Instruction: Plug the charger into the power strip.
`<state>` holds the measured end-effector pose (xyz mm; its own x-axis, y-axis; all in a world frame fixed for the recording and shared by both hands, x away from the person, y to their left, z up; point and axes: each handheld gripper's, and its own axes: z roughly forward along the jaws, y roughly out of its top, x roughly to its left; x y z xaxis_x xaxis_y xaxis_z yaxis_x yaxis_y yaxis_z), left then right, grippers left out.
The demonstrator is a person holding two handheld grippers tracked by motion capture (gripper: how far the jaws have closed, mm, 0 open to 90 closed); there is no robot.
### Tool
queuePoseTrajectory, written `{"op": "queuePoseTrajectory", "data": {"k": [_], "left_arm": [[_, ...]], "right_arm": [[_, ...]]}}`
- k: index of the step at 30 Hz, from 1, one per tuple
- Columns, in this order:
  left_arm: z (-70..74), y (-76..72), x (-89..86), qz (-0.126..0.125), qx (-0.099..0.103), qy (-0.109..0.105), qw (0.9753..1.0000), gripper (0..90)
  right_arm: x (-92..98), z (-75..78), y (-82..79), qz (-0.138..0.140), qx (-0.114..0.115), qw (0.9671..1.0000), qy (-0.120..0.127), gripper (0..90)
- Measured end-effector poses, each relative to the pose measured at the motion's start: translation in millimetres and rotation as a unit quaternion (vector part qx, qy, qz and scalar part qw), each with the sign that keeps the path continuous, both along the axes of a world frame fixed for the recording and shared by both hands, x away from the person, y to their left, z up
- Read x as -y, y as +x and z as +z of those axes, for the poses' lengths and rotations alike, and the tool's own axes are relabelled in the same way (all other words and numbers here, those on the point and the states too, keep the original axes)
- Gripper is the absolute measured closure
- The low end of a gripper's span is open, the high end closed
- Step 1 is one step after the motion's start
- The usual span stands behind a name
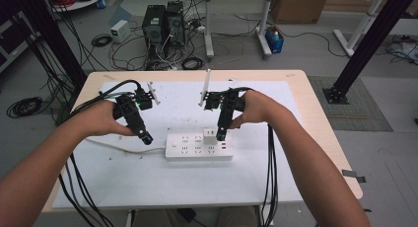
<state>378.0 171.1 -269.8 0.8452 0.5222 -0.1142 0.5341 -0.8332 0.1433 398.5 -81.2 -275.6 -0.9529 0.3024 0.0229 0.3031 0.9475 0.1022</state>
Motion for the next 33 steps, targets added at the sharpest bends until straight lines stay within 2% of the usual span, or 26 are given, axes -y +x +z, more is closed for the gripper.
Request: {"op": "queuePoseTrajectory", "data": {"k": [8, 9, 14, 18, 24, 33], "left_arm": [[5.7, -0.6, -2.2, 0.014, 0.007, -0.001, 0.9999, 19.0], [6.1, -0.8, -2.4, 0.015, 0.008, -0.001, 0.9998, 19.0], [7.9, -1.9, -3.9, 0.016, 0.010, 0.000, 0.9998, 19.0], [11.6, -2.0, -6.2, 0.019, 0.011, 0.001, 0.9998, 19.0], [19.2, -3.9, -6.3, 0.028, 0.018, -0.001, 0.9995, 19.0], [31.1, -4.1, -1.7, 0.028, 0.023, 0.001, 0.9994, 19.0]], "right_arm": [[15.8, 16.0, -5.0, -0.035, 0.011, 0.9993, 0.001, 21.1], [19.2, 18.7, -5.8, -0.055, 0.016, 0.9983, -0.005, 21.0], [26.4, 26.1, -10.6, -0.076, 0.015, 0.9970, 0.002, 21.1], [34.3, 30.8, -13.4, -0.097, 0.024, 0.9950, 0.001, 21.0], [46.1, 34.2, -16.1, -0.111, 0.028, 0.9934, 0.003, 21.1], [57.8, 36.5, -19.1, -0.128, 0.030, 0.9913, 0.007, 21.0]]}}
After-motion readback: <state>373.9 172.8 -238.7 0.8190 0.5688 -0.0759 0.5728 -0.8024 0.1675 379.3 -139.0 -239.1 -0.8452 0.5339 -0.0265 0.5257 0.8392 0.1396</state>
